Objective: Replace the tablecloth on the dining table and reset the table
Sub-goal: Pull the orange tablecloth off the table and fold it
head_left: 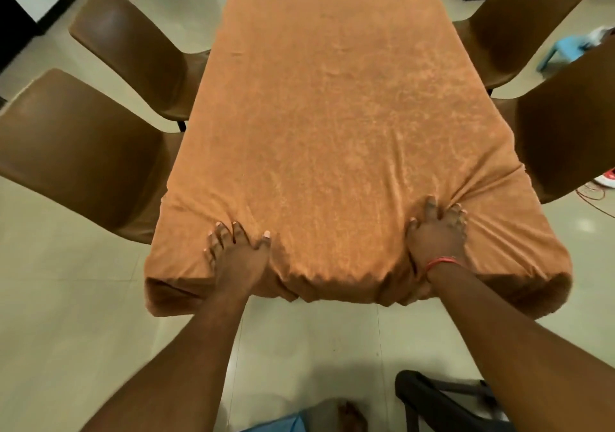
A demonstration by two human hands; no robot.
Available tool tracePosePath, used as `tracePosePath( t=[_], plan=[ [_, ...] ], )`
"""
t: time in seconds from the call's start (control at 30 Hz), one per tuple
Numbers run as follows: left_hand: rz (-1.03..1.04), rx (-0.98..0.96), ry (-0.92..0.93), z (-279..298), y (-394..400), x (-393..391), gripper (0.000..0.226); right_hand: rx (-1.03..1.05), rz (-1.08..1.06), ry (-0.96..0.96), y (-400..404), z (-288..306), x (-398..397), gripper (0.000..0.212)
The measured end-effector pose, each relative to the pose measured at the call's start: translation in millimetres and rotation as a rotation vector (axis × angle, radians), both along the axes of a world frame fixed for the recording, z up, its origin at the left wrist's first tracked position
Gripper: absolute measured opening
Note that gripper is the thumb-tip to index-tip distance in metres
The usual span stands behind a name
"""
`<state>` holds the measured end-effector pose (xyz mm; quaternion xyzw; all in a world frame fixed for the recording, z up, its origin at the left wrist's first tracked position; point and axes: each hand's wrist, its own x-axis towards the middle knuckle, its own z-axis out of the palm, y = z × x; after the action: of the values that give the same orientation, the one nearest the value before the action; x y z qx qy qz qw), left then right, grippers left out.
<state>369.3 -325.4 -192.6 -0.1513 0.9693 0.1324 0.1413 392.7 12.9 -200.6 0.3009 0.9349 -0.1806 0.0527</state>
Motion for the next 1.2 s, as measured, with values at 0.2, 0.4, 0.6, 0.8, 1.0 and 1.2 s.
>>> tracePosePath(
  t=[0.2, 0.4, 0.6, 0.8, 1.0, 1.2],
  plan=[
    [0.015, 0.564, -0.02, 18.5, 56.0, -1.0, 0.063, -0.466, 0.148, 0.17, -89.4, 19.2, -23.3, 0.051],
    [0.383, 1.224, -0.086, 53.4, 88.4, 11.0, 0.037, -0.844, 0.255, 0.274, -176.5, 58.6, 26.7, 0.036],
    [0.177, 1.072, 0.174, 108.0, 75.2, 44.4, 0.009, -1.017, 0.029, 0.325, -167.8, 86.4, 86.6, 0.061],
    [-0.254, 1.072, 0.124, 204.2, 49.5, 120.9, 0.026, -1.902, -0.443, 0.169, -159.2, 156.5, 135.5, 0.077],
    [-0.542, 0.882, 0.296, 250.0, -9.7, 196.9, 0.036, -1.699, -0.201, 0.507, -190.6, 260.4, 154.3, 0.042],
    [-0.14, 1.286, 0.451, 301.1, -39.9, 252.2, 0.1, -1.561, 0.17, 0.59, -235.7, 328.0, 216.0, 0.037]
  ],
)
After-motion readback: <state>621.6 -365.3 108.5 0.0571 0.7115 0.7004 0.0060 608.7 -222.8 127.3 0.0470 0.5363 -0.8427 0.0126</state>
